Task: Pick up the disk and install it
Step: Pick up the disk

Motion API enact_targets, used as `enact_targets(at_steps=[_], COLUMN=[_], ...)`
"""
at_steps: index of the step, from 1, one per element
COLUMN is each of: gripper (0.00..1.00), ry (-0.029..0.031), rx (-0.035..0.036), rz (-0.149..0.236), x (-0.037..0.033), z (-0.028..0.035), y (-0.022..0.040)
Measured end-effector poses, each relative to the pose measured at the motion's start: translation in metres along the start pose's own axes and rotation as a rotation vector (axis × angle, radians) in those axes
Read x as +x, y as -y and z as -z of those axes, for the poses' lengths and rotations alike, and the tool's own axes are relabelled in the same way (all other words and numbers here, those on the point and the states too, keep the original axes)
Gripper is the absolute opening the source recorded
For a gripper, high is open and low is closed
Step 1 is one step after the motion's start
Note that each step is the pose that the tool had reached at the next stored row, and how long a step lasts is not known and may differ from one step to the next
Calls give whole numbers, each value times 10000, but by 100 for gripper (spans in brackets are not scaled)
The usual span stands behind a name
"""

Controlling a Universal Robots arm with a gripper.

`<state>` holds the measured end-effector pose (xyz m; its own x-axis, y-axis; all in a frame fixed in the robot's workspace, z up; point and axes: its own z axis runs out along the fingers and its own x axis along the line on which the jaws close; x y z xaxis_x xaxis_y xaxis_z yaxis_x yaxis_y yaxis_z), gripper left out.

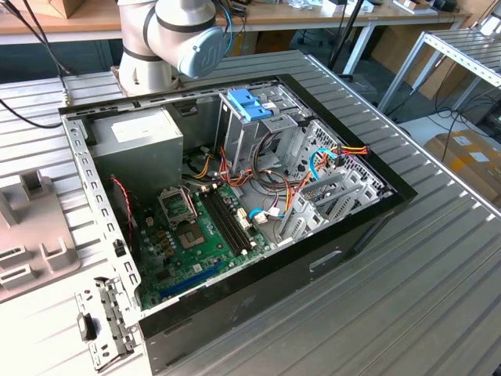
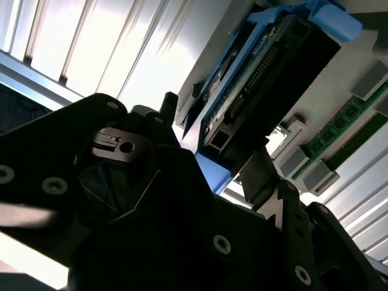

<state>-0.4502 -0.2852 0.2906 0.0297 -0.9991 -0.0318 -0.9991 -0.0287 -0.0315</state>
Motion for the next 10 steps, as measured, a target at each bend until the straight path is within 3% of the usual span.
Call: enact_targets(at_steps=[3, 7, 10], gripper=[60, 37, 37], ry=[1, 2, 3], rx=[2, 2, 2], rz=[-1, -1, -1], x=[-1, -1, -1], z=[-1, -1, -1], y=[0, 0, 0])
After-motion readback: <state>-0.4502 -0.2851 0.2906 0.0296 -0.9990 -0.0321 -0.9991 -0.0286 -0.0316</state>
